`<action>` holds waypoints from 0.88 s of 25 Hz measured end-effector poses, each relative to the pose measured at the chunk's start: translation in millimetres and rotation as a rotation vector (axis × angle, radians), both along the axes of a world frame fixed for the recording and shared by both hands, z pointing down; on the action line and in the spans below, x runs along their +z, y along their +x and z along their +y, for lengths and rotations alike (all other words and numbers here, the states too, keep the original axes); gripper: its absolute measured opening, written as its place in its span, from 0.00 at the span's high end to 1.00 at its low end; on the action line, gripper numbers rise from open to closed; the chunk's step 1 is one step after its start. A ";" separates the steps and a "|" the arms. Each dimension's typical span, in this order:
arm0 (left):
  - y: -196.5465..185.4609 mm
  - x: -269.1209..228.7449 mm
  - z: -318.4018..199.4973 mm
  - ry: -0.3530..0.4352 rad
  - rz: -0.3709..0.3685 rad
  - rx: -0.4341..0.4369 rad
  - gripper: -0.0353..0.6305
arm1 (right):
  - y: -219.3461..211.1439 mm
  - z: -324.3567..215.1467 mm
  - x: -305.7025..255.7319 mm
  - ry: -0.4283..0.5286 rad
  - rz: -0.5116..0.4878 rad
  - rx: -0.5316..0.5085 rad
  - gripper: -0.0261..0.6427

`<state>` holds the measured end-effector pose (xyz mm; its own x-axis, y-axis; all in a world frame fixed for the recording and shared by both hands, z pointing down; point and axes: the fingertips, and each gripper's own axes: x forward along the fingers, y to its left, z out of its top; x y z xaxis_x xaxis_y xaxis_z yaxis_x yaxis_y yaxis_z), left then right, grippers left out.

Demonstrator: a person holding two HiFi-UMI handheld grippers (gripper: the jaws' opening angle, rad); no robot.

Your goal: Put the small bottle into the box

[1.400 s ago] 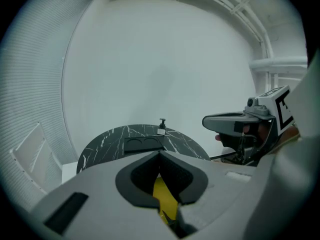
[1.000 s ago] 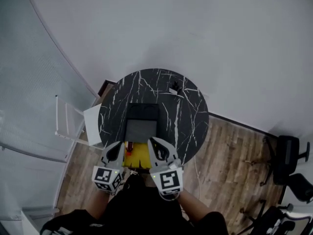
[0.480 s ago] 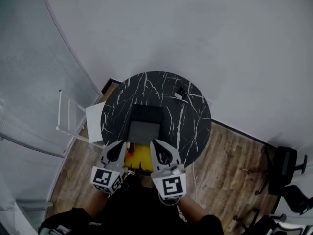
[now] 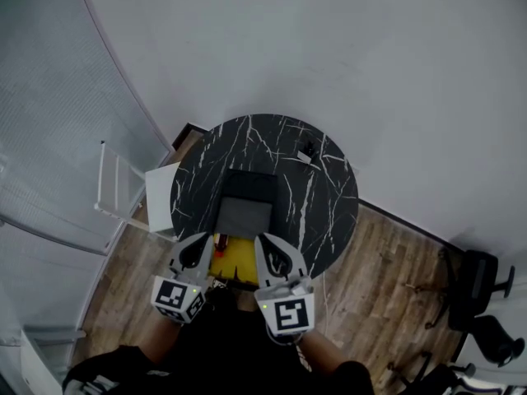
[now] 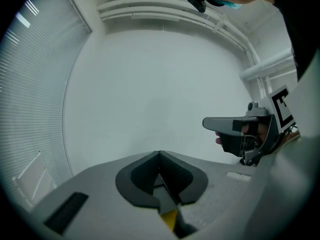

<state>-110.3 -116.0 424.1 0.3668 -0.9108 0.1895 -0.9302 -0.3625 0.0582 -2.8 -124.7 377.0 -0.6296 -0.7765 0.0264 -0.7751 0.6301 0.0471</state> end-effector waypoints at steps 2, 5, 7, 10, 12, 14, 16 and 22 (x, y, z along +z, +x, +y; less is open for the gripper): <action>-0.5 0.0 -0.6 0.000 -0.004 -0.002 0.95 | -0.1 -0.6 0.7 -0.005 0.002 0.001 0.97; 1.3 -0.4 -2.0 0.000 -0.008 0.000 0.95 | 1.3 -3.2 1.6 -0.001 0.005 -0.003 0.97; 2.6 -0.3 -2.4 -0.001 -0.009 0.002 0.95 | 2.4 -3.8 2.1 0.001 0.005 -0.002 0.97; 2.5 -0.3 -3.1 -0.002 -0.011 0.003 0.95 | 3.1 -4.7 2.2 -0.001 0.005 0.004 0.97; 2.1 -0.7 -4.2 -0.001 -0.011 0.003 0.95 | 3.6 -6.1 2.4 -0.003 0.005 0.009 0.97; 2.0 -0.6 -5.0 0.000 -0.013 0.003 0.95 | 4.6 -7.4 3.5 -0.007 0.008 0.014 0.97; 2.2 0.5 -5.0 -0.001 -0.013 0.003 0.95 | 5.6 -8.0 4.4 -0.010 0.007 0.018 0.97; 1.1 4.0 -7.2 -0.003 -0.021 0.010 0.95 | 5.2 -9.7 6.7 -0.007 0.016 0.025 0.97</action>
